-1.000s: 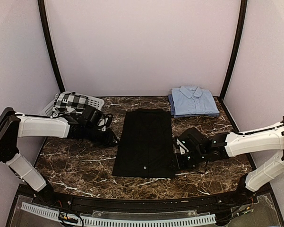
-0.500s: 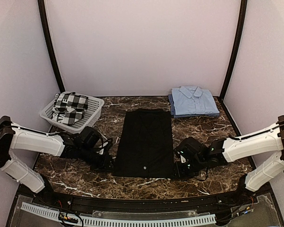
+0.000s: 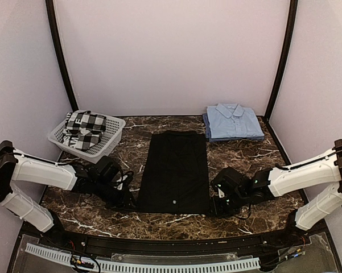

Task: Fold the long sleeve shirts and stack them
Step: Pick up the 2/3-rectangle-folded shirt from the center of the board.

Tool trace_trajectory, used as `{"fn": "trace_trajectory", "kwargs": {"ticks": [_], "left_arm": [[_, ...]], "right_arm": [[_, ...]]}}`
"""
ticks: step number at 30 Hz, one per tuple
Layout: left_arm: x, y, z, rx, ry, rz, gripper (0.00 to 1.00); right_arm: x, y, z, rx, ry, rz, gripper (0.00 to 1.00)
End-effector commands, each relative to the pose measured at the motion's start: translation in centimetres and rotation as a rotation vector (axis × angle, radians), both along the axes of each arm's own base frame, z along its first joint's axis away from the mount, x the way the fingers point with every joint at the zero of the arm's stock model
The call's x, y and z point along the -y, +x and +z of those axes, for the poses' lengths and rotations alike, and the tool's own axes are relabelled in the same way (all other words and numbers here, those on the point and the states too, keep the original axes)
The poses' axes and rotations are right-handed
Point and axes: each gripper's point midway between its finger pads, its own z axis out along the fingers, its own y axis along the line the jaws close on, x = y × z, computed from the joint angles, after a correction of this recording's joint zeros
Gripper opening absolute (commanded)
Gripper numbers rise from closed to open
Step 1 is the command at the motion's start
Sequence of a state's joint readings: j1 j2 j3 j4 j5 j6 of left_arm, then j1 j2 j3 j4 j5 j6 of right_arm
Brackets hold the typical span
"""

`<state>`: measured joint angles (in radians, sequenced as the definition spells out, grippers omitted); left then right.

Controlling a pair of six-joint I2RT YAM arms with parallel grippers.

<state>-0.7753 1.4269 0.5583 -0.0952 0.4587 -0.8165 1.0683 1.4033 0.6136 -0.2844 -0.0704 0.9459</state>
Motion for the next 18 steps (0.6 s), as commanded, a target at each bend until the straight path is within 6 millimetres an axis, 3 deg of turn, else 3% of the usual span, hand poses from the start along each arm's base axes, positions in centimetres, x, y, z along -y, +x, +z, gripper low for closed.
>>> {"fn": "trace_trajectory", "kwargs": {"ticks": [1,6,18], "left_arm": [[-1.4,-0.8,1.1,0.024,0.034,0.003,0.25],[-2.1,-1.5,0.8,0.022,0.042,-0.004,0.27],[-0.3,-1.1,-0.4,0.011,-0.016,-0.018,0.28]], "right_arm": [[0.0,0.0,0.2,0.016,0.016,-0.014,0.31],[-0.2,-0.2,-0.4,0.005,0.022,-0.013,0.30],[-0.4,-0.4,-1.3,-0.010,0.022,0.005,0.26]]}}
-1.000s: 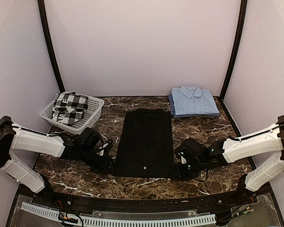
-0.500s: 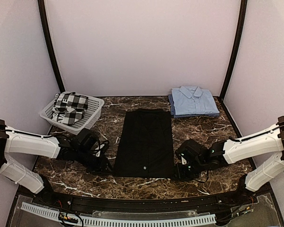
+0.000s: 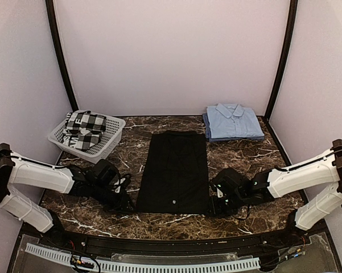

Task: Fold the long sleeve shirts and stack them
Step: Pick up the 2/3-rectangle-folded shirt from the center of the board.

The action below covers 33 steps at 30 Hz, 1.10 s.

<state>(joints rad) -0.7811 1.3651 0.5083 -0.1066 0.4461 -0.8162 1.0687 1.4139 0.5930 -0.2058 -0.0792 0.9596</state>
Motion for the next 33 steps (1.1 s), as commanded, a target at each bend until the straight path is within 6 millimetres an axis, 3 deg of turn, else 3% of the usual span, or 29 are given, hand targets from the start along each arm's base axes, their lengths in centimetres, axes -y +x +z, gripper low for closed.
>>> {"fn": "trace_trajectory", "kwargs": {"ticks": [1,7,17,20,25,33], "left_arm": [[0.8,0.1,-0.3,0.006,-0.025,-0.018,0.28],[0.8,0.3,-0.7,-0.002,0.004,-0.007,0.25],[1.3,0.6,0.0,0.004,-0.001,0.012,0.06],[1.4,0.3,0.4,0.000,-0.002,0.017,0.01],[1.2,-0.8,0.9,-0.002,0.014,0.017,0.00],[1.1,-3.6,2.1,0.010,0.042,0.032,0.00]], "right_arm": [[0.5,-0.7,-1.3,-0.019,-0.025,0.013,0.25],[0.5,-0.8,-1.3,-0.017,-0.018,0.016,0.19],[0.4,0.0,-0.6,0.036,-0.026,0.024,0.01],[0.3,0.1,-0.4,0.046,-0.027,0.031,0.00],[0.2,-0.4,0.3,0.069,0.008,0.045,0.00],[1.0,-3.0,1.1,0.075,0.011,0.078,0.00]]}}
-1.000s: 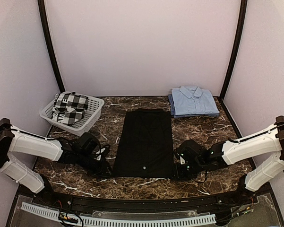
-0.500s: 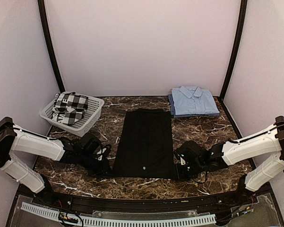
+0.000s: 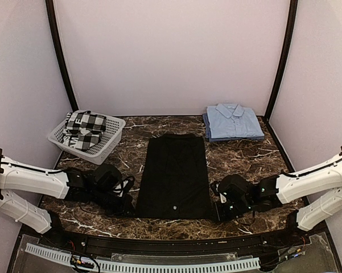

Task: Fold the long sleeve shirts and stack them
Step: Pick up the 2/3-rectangle-folded shirt from the center of the board, then fold the 2/3-rectangle-folded shirt at the center of the board.

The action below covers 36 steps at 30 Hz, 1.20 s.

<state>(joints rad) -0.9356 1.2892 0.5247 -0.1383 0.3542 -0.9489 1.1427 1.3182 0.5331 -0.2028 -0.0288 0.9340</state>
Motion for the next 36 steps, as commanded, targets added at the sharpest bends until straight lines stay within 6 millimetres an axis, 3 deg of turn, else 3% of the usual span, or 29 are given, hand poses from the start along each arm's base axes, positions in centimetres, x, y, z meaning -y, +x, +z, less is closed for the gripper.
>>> {"fn": "trace_trajectory", "kwargs": {"ticks": [1,6,11,15,19,21,23,24,25,26,27,29,30,31,32,33,35,36], "left_arm": [[-0.6,-1.5,0.9,0.006,0.034,0.041,0.00],[-0.6,-2.3,2.4,0.040,0.027,0.064,0.00],[-0.1,-1.2,5.3,0.126,0.001,0.070,0.00],[0.3,1.4,8.3,0.214,0.003,0.073,0.00],[1.0,5.1,11.3,0.267,-0.073,0.061,0.00],[1.2,7.7,12.3,0.296,-0.096,0.056,0.00],[1.5,10.7,13.1,0.358,-0.099,0.022,0.00],[1.5,13.2,13.2,0.368,-0.087,0.043,0.00],[1.9,14.5,12.0,0.363,-0.068,0.017,0.00],[1.3,17.1,12.7,0.382,-0.079,0.053,0.00],[1.7,18.9,11.3,0.369,-0.090,0.045,0.00],[0.7,25.0,11.6,0.412,-0.136,0.111,0.00],[0.6,26.8,11.4,0.430,-0.141,0.123,0.00],[0.4,30.4,10.5,0.456,-0.133,0.146,0.00],[0.2,32.1,9.9,0.465,-0.125,0.163,0.00],[0.2,35.1,8.4,0.460,-0.133,0.191,0.00],[0.8,38.6,6.3,0.444,-0.163,0.215,0.00],[0.8,39.4,5.0,0.428,-0.148,0.224,0.00]], "right_arm": [[0.7,-1.3,0.7,0.024,-0.003,0.003,0.00],[1.1,-1.9,2.4,0.061,0.006,-0.009,0.00],[1.3,-0.4,6.2,0.154,0.039,-0.050,0.00],[0.8,2.3,10.6,0.268,0.073,-0.066,0.00],[-0.6,7.0,14.2,0.335,0.147,-0.064,0.00],[-1.3,10.1,15.4,0.376,0.154,-0.062,0.00],[-1.8,13.7,15.0,0.387,0.130,-0.062,0.00],[-1.8,15.9,15.0,0.400,0.126,-0.078,0.00],[-2.1,17.8,14.9,0.401,0.139,-0.078,0.00],[-2.1,20.2,14.7,0.405,0.144,-0.098,0.00],[-2.1,22.5,14.7,0.414,0.152,-0.115,0.00],[-1.6,28.0,14.5,0.439,0.160,-0.172,0.00],[-1.9,30.1,14.0,0.444,0.165,-0.183,0.00],[-1.8,32.5,12.9,0.438,0.162,-0.205,0.00],[-1.5,35.0,12.0,0.423,0.162,-0.227,0.00],[-1.6,36.7,10.0,0.386,0.149,-0.234,0.00],[-2.0,39.7,6.2,0.324,0.125,-0.244,0.00],[-2.2,40.7,4.2,0.289,0.114,-0.245,0.00]]}}
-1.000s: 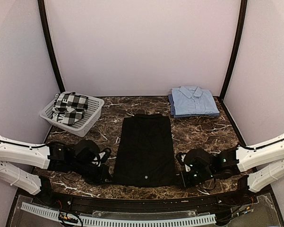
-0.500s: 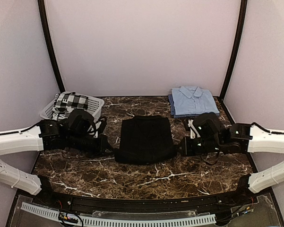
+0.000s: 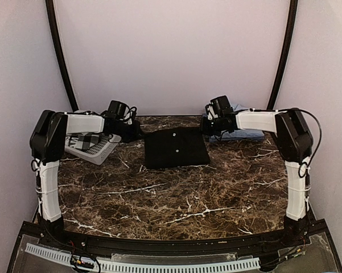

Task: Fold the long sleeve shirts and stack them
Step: Fold the 2/3-rectangle-folded shirt at the center of the board.

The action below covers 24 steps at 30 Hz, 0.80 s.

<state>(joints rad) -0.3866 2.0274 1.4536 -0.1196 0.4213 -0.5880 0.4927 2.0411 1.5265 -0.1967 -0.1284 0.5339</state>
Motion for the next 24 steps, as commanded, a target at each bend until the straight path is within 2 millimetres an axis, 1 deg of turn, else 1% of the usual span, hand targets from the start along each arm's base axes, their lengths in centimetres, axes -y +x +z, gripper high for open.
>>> {"fn": "trace_trajectory", "kwargs": {"ticks": [1,2,3,4,6,7,9,10,11,12,13,14,15,16,17,18,19,20,21,22,23,24], "left_arm": [[1.5,6.4,-2.6,0.058,-0.046,-0.016,0.00],[1.7,6.8,-3.4,0.043,-0.045,-0.015,0.00],[2.0,7.7,-4.6,0.030,-0.046,-0.009,0.00],[2.1,7.9,-5.2,0.017,-0.048,-0.008,0.00],[2.4,8.0,-7.1,-0.021,-0.057,-0.005,0.00],[2.5,7.9,-7.2,-0.028,-0.061,-0.008,0.00],[2.7,7.2,-7.8,-0.052,-0.064,-0.015,0.00],[2.8,6.9,-7.5,-0.059,-0.068,-0.014,0.00],[2.8,5.9,-8.1,-0.081,-0.063,-0.018,0.00],[3.0,4.9,-8.1,-0.097,-0.067,-0.020,0.00],[3.1,4.6,-7.6,-0.085,-0.074,-0.021,0.00],[3.2,3.3,-7.3,-0.096,-0.069,-0.017,0.00],[3.2,2.8,-6.9,-0.091,-0.073,-0.018,0.00],[3.2,1.3,-6.6,-0.107,-0.070,-0.014,0.00],[3.2,0.8,-6.2,-0.093,-0.072,-0.010,0.00],[3.3,-1.1,-5.9,-0.108,-0.068,-0.013,0.00],[3.3,-1.8,-5.6,-0.100,-0.065,-0.012,0.00],[3.3,-4.0,-5.5,-0.116,-0.058,-0.021,0.00],[3.2,-4.8,-5.3,-0.108,-0.051,-0.018,0.00],[3.0,-7.3,-5.6,-0.131,-0.040,-0.027,0.00],[3.1,-8.0,-4.0,-0.099,-0.058,-0.023,0.00],[2.6,-10.7,-5.8,-0.146,-0.035,-0.033,0.00]], "right_arm": [[-0.9,4.8,-5.9,-0.081,0.008,0.028,0.00],[-1.0,5.2,-7.8,-0.119,0.002,0.029,0.00],[-1.1,5.6,-8.9,-0.143,0.001,0.031,0.00],[-1.2,5.8,-9.8,-0.161,0.001,0.031,0.00],[-1.4,5.5,-10.7,-0.179,0.008,0.042,0.00],[-1.4,5.3,-10.7,-0.178,0.010,0.041,0.00],[-1.1,4.2,-11.2,-0.191,0.008,0.043,0.00],[-1.0,3.6,-11.1,-0.194,0.007,0.046,0.00],[-0.8,2.5,-11.7,-0.212,-0.002,0.051,0.00],[-0.7,1.6,-11.7,-0.219,-0.012,0.056,0.00],[-0.8,0.7,-11.5,-0.216,-0.016,0.065,0.00],[-0.8,-0.4,-11.5,-0.219,-0.022,0.072,0.00],[-0.8,-1.3,-11.1,-0.215,-0.025,0.077,0.00],[-0.8,-2.4,-10.8,-0.211,-0.026,0.085,0.00],[-0.9,-3.6,-10.7,-0.213,-0.029,0.092,0.00],[-0.9,-4.6,-9.7,-0.198,-0.025,0.099,0.00],[-0.8,-6.0,-9.6,-0.199,-0.028,0.109,0.00],[-0.8,-7.4,-9.4,-0.200,-0.030,0.117,0.00],[-0.6,-8.9,-9.2,-0.201,-0.027,0.125,0.00],[-0.5,-10.4,-9.2,-0.208,-0.022,0.136,0.00],[-0.3,-12.0,-9.0,-0.213,-0.014,0.142,0.00],[-0.1,-13.7,-8.9,-0.218,-0.010,0.151,0.00]]}}
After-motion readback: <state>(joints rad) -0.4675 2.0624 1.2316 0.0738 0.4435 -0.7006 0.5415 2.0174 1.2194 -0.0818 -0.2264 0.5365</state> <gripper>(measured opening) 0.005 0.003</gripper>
